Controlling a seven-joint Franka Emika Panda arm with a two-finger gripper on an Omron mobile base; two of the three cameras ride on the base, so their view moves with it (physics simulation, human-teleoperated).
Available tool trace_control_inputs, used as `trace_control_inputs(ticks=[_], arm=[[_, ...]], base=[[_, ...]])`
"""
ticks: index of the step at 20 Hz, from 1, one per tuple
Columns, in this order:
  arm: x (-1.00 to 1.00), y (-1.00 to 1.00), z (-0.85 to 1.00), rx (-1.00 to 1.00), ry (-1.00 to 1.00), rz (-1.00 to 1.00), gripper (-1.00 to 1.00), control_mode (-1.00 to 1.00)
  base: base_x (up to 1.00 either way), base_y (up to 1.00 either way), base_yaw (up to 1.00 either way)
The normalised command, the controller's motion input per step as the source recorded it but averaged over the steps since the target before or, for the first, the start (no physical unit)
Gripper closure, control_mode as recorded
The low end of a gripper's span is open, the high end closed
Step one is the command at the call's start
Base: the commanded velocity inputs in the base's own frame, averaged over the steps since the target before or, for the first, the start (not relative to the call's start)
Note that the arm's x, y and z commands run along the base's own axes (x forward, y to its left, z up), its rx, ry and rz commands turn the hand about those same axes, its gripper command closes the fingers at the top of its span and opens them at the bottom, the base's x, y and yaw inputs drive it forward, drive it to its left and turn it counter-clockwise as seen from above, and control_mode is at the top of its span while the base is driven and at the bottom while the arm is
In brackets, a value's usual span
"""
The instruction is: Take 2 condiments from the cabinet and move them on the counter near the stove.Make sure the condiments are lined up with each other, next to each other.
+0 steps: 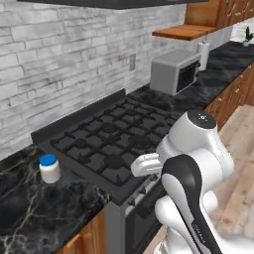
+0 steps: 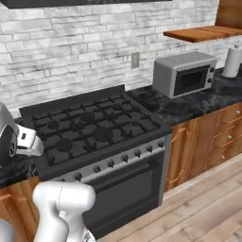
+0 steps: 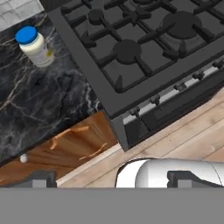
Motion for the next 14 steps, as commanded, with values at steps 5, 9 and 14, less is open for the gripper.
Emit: trace_control_inputs(ticks=[5, 9, 14], arm=[[0.0, 0.0, 0.0, 0.0, 0.0, 0.0, -1.0, 1.0], [0.0, 0.0, 0.0, 0.0, 0.0, 0.0, -1.0, 1.0], [0.0, 0.0, 0.0, 0.0, 0.0, 0.0, -1.0, 1.0]], base=[[-0.07, -0.67, -0.5], [-0.01, -0.88, -0.44], [0.23, -0.88, -0.47]])
